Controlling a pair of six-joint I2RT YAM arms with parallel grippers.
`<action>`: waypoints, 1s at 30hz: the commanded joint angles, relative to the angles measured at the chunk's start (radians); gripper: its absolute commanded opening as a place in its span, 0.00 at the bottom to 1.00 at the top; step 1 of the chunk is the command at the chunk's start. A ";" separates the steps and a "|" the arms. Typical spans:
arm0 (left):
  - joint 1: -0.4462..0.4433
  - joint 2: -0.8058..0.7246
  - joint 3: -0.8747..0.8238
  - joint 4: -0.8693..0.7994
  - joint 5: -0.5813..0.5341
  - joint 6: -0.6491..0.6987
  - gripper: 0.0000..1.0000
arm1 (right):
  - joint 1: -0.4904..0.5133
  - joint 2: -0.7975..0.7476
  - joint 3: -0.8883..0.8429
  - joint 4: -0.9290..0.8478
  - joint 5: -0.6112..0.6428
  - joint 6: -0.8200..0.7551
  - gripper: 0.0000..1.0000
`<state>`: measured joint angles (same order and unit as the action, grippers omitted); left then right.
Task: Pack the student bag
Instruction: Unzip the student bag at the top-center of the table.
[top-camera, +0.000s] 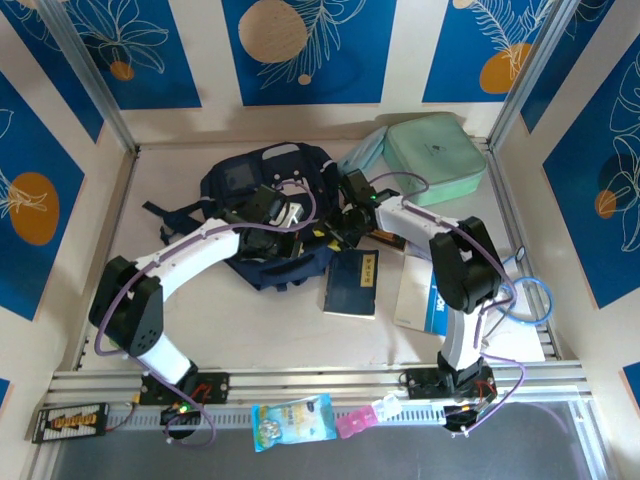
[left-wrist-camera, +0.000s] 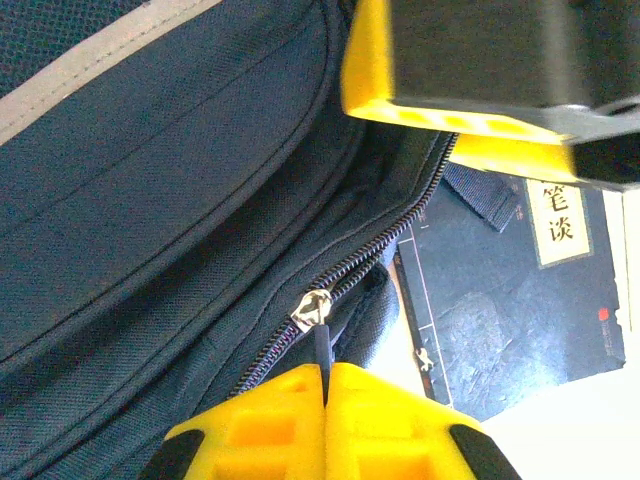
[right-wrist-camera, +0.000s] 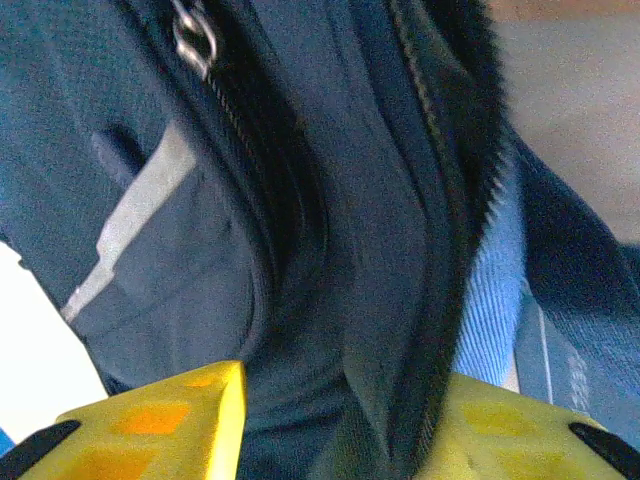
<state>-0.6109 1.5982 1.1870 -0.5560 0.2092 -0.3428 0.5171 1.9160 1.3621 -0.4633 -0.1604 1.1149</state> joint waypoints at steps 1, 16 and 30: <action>-0.008 -0.012 0.000 0.050 0.002 -0.013 0.00 | 0.000 0.066 0.096 0.043 -0.018 -0.059 0.37; 0.002 0.078 0.066 0.062 -0.061 -0.044 0.00 | -0.034 0.113 0.218 -0.041 0.002 -0.171 0.43; 0.003 0.074 0.063 0.047 -0.057 -0.044 0.00 | 0.005 0.181 0.296 -0.104 -0.020 -0.125 0.51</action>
<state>-0.6044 1.6669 1.2240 -0.5018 0.1295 -0.3767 0.5133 2.0720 1.6062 -0.5213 -0.1715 0.9802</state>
